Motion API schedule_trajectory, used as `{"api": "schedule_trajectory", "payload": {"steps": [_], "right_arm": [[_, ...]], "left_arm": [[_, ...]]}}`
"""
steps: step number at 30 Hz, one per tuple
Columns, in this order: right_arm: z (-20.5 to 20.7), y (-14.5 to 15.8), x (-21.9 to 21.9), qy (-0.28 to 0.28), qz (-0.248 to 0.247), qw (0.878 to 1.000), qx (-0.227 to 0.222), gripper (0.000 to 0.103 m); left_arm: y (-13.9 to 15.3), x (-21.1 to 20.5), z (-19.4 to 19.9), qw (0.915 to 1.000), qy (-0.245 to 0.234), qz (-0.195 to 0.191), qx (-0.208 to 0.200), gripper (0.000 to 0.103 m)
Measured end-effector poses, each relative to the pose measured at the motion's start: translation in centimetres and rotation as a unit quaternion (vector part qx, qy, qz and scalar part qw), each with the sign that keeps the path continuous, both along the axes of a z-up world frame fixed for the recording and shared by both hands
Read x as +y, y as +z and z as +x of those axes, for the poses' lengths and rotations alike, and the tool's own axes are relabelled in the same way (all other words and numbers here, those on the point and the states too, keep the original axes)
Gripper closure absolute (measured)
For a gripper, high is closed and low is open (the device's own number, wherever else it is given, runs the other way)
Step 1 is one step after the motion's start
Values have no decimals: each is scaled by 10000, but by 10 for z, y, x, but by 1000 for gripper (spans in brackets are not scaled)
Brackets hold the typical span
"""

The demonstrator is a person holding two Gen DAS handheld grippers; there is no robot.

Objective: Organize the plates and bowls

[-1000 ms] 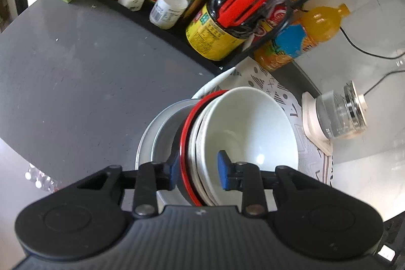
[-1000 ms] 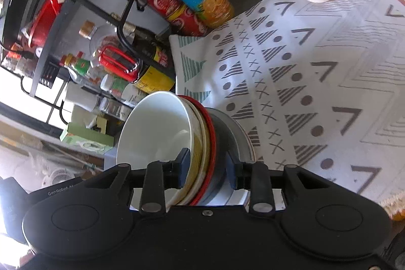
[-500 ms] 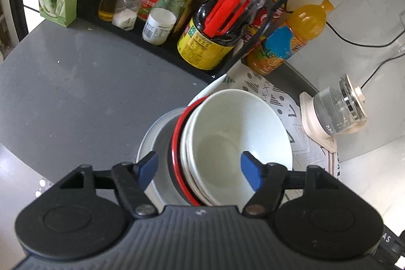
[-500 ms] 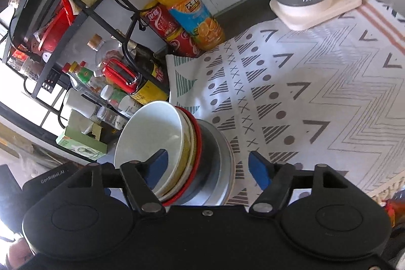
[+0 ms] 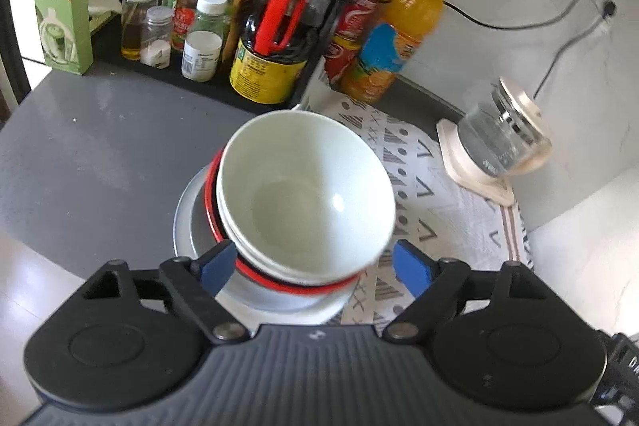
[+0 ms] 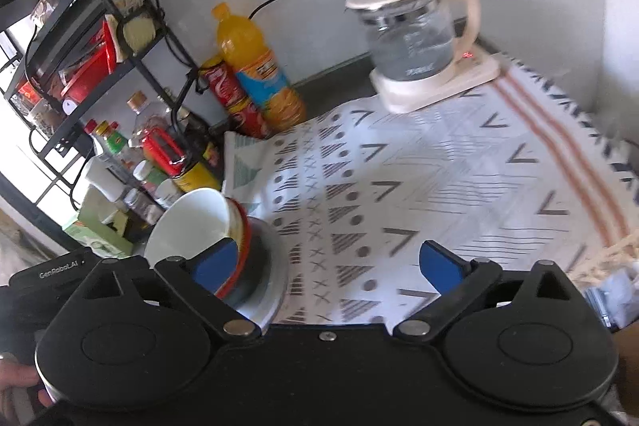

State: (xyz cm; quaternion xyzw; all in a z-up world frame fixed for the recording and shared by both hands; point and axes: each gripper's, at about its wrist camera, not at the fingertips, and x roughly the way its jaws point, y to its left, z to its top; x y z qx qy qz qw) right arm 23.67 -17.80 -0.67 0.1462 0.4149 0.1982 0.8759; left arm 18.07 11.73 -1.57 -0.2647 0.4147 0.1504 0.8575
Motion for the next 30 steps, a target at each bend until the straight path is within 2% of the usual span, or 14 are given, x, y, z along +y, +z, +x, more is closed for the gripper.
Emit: {"api": "schedule_trajectory", "payload": {"steps": [4,7,16,20,30], "right_arm": [[-15,6,-17,-127,-127,9998,-123,5],[-28,12,-28,-223,-226,9992,-235,0],[-75,36,-44,-285,-635,9949,-725,0],[-94,42,-45,-253,-734,9936,-822,0],[-142,50,-43,-369,-1153,9869,-1066,0]], "left_arm": [[9,-20,-12,9997,-128,213,-73,16],[15,-34,-22,9992,-229,293,-150,15],[34,-69,-62,9951,-526,750,-379,10],[39,-79,-80,9938,-610,788,-500,4],[46,-94,-119,9889,-950,863,-753,3]]}}
